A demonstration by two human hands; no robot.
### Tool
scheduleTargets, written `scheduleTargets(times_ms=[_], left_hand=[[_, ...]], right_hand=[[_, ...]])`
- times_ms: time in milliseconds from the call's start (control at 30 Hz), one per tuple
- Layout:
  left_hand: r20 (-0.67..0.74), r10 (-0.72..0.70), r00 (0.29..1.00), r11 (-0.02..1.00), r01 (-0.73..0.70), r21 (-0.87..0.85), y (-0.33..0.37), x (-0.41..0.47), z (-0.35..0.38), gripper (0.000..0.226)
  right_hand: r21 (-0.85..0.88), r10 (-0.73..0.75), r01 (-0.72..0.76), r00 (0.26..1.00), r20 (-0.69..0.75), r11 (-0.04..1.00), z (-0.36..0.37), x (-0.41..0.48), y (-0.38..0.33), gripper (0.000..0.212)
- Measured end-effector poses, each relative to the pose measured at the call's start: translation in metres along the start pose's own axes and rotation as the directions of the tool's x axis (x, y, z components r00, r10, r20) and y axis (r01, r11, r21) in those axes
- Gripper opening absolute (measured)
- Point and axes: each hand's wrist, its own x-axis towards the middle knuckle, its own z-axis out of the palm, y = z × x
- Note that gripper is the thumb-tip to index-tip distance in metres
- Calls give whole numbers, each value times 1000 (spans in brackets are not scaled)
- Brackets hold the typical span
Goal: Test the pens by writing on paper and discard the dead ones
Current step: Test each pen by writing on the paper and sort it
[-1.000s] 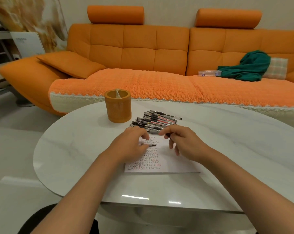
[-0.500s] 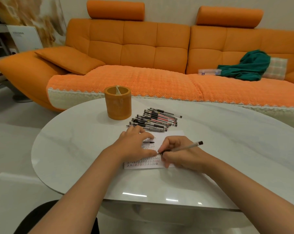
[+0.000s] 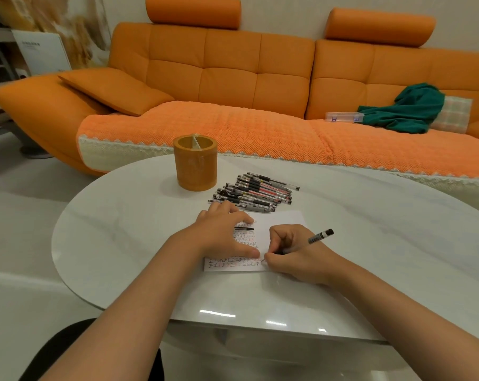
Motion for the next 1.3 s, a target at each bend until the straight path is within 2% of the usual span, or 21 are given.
scheduleTargets(times_ms=[633, 1300], left_hand=[[20, -31, 999, 999, 31, -16, 1, 1, -1, 86], [26, -30, 999, 999, 31, -30, 2, 0, -2, 85]], right_hand=[[-39, -3, 3, 1000, -9, 999, 3, -2, 0, 19], [12, 11, -11, 1000, 24, 1000, 3, -3, 1, 19]])
